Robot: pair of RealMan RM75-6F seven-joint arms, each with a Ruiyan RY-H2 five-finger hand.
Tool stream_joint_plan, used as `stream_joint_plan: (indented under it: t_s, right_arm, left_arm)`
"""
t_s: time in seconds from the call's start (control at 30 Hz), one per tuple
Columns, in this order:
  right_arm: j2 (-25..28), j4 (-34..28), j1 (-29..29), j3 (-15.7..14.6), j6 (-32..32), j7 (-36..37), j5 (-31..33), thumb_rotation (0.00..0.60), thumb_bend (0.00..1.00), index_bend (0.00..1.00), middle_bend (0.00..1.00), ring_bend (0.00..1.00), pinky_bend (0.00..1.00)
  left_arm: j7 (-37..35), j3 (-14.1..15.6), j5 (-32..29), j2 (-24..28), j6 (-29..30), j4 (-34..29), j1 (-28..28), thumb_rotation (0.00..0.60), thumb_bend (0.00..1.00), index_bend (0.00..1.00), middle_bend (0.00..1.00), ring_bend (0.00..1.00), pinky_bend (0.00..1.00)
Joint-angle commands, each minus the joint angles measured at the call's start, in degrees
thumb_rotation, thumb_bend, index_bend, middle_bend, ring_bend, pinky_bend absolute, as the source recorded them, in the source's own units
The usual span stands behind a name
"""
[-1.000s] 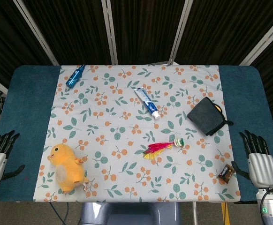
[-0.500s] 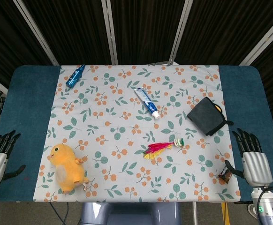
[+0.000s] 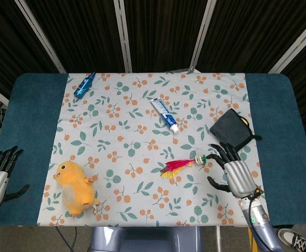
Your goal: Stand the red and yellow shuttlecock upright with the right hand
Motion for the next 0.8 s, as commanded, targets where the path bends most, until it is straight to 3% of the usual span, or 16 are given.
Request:
stream_joint_plan:
  t_s: [0.03,0.33,0.8]
  right_arm:
    - [-6.39,1.84,2.08,0.50,-1.57,-2.34,2.05,0.600,0.21,0.37,0.13,0.00,0.00]
    - [-18.32,11.11,4.28,1.67,-2.66,-5.20,7.02,0.600,0.23,0.42,0.18,0.00,0.00]
    - [-28.54,22.49,6.13,2.33,-4.14,-5.81,11.55,0.600,0.25,0.46,0.19,0.00,0.00]
  left_arm:
    - [-0.39,0.03,-0.07,0.15,-0.18,-0.07,-0.05,0.599,0.24,0.00,0.00,0.00,0.00]
    - [-1.37,0.09,-0.50,0.47,-0.93,-0.30,-0.25,0.600,0.24,0.00,0.00,0.00,0.00]
    - [-2.96,0.27,-0.83,1.13,-2.15,-0.84,-0.66,0.599,0.24,0.00,0.00,0.00,0.00]
